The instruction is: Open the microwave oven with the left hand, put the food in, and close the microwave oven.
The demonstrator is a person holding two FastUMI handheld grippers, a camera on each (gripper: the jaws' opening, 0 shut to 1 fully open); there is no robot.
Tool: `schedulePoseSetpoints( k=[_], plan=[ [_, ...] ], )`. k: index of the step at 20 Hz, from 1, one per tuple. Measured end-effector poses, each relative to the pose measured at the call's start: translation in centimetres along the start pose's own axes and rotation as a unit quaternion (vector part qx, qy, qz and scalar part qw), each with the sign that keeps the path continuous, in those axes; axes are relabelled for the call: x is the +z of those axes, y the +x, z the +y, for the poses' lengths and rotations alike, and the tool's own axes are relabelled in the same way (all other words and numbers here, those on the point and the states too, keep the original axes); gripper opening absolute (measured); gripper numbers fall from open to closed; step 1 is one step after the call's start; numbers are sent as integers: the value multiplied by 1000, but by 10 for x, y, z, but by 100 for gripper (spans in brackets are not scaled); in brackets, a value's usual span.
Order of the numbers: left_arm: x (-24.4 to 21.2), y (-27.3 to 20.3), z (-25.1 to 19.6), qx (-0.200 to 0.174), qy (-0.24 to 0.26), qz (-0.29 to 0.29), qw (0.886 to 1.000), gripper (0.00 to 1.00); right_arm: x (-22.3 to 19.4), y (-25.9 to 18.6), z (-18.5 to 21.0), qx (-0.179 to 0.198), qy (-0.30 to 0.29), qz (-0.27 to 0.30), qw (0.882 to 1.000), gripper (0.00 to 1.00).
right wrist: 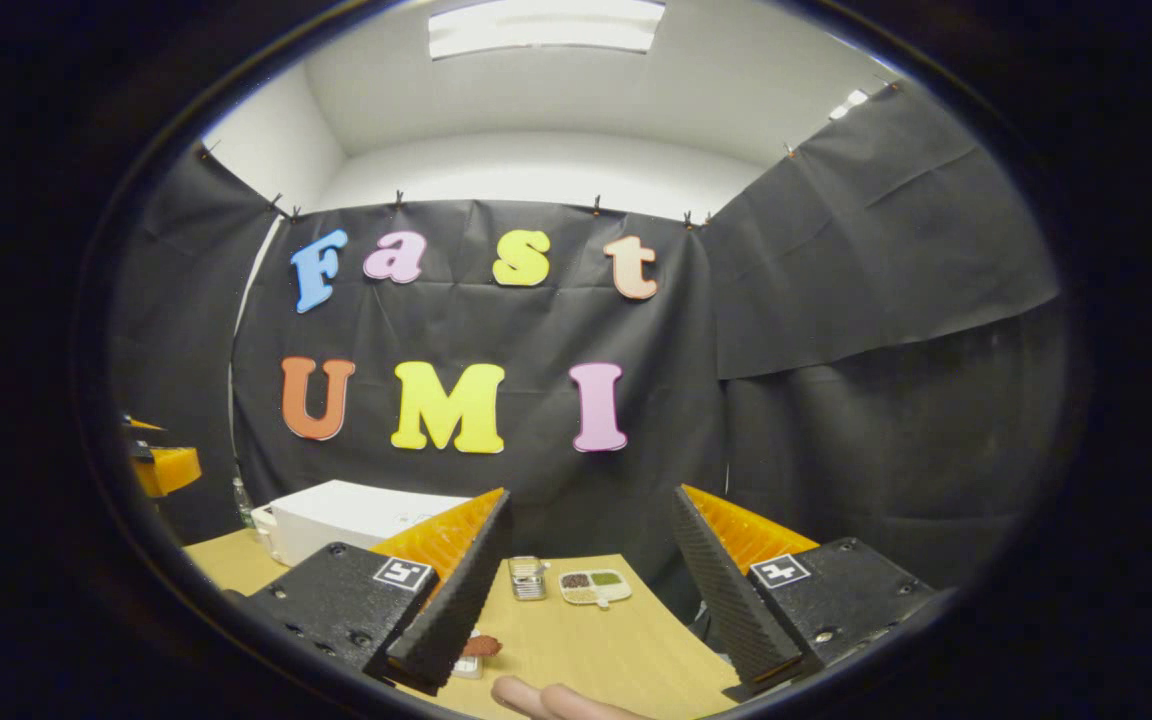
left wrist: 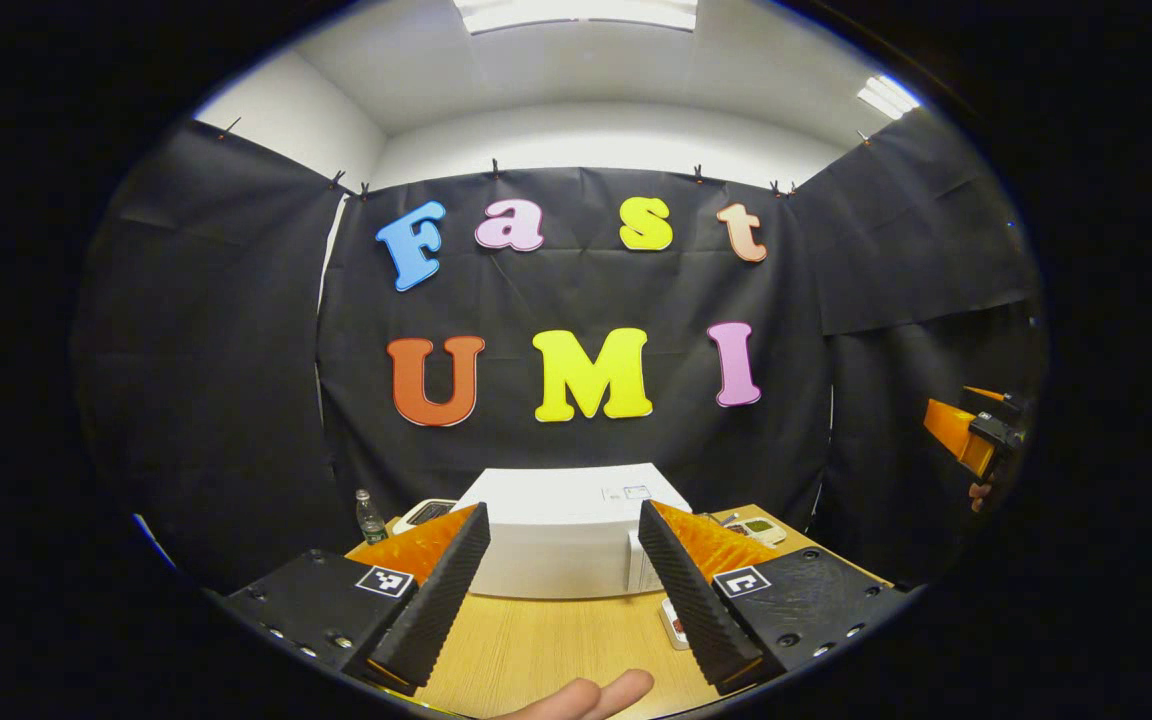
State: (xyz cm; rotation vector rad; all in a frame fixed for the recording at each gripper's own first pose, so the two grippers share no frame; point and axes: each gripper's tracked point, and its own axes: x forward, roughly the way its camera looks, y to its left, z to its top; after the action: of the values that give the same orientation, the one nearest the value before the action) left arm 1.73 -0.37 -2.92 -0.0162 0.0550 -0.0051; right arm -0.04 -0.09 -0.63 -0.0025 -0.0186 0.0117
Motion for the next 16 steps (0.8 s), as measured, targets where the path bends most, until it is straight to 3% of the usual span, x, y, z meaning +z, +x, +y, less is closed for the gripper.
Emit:
schedulePoseSetpoints(
  k=[3,4,8,9,10,12,13,16],
  plan=[
    [-12,14,-4,-2,-4,3,1000,93,-6,2,0,1,0,3,1000,90],
    [-19,20,-8,-4,-5,7,1000,93,-8,4,-1,2,1,4,1000,100],
    [-50,51,-31,-20,-9,24,999,93,-20,9,-5,5,6,15,1000,100],
    [-60,60,-37,-23,-12,32,999,93,-24,11,-6,8,9,19,1000,90],
    [-70,68,-44,-28,-16,38,999,93,-28,12,-5,17,12,25,999,100],
    [-92,85,-62,-42,-25,56,997,92,-38,15,-10,21,16,36,999,100],
    [-103,94,-70,-47,-28,62,997,92,-40,19,-16,15,15,36,999,90],
    [-136,127,-90,-59,-29,75,995,93,-44,25,-28,-1,8,30,1000,90]
  ],
)
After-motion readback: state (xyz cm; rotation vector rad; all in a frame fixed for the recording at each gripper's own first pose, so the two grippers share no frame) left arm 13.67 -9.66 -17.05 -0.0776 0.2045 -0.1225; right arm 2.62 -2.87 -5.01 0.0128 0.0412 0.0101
